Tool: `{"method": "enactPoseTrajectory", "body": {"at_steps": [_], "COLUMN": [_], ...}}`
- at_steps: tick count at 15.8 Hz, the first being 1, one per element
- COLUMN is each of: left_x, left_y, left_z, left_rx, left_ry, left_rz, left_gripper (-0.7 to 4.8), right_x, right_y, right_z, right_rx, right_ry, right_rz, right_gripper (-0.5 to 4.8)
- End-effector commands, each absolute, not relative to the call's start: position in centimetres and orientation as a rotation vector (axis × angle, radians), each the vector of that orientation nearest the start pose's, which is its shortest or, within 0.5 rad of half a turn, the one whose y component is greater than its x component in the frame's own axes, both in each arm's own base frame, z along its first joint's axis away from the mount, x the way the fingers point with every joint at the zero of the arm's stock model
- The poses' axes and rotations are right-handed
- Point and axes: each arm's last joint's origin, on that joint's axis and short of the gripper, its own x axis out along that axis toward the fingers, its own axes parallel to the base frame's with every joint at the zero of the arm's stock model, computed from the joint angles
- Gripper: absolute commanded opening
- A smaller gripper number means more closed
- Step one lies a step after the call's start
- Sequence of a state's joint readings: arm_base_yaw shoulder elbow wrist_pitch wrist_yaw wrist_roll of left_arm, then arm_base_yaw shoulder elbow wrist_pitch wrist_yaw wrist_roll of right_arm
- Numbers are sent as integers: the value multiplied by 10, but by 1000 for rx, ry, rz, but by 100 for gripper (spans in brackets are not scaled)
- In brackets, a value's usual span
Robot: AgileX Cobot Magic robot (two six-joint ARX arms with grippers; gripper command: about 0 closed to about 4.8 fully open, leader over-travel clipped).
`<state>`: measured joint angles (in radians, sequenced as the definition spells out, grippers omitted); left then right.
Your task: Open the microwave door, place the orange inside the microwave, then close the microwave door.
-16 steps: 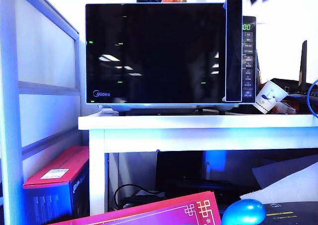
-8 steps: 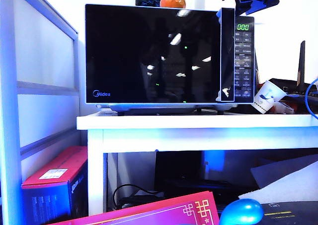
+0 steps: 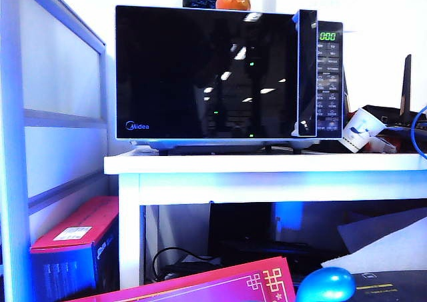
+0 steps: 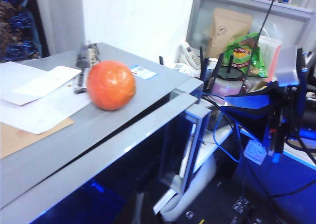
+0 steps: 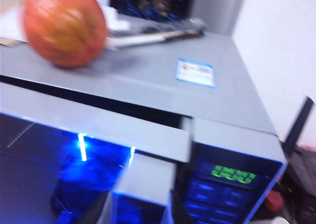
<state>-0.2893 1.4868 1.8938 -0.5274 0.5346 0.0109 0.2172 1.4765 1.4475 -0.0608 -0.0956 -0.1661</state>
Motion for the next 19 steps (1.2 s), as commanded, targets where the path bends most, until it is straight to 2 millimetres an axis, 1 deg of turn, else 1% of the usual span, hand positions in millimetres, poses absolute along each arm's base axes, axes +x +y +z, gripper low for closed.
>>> {"method": "enactPoseTrajectory", "body": {"at_steps": [1, 3, 6, 7, 9, 10, 11, 12, 16, 19], "left_x": [280, 290, 312, 320, 328, 329, 329, 329, 329, 329], "left_y": [-101, -104, -111, -113, -115, -115, -115, -115, -115, -115], "left_z": [508, 504, 495, 490, 484, 483, 483, 483, 483, 482], "left_rx": [6, 14, 19, 20, 27, 36, 43, 43, 43, 42], "left_ry": [93, 81, 40, 43, 66, 65, 60, 60, 60, 64], "left_rz": [-835, -833, -833, -811, -788, -788, -789, -789, -789, -789], "left_gripper": [18, 17, 17, 17, 17, 18, 17, 17, 17, 17], "right_x": [331, 334, 349, 356, 366, 370, 377, 379, 377, 372], "right_y": [69, 67, 58, 52, 47, 43, 41, 41, 45, 48], "right_z": [413, 411, 401, 395, 386, 383, 378, 376, 377, 377], "right_rx": [-179, -182, -180, -178, -171, -169, -163, -160, -151, -132], "right_ry": [67, 73, 75, 86, 91, 87, 79, 74, 51, 70], "right_rz": [65, -7, -28, 17, 118, 140, 214, 268, 448, 555], "right_gripper": [156, 156, 156, 156, 155, 154, 153, 152, 151, 151]}}
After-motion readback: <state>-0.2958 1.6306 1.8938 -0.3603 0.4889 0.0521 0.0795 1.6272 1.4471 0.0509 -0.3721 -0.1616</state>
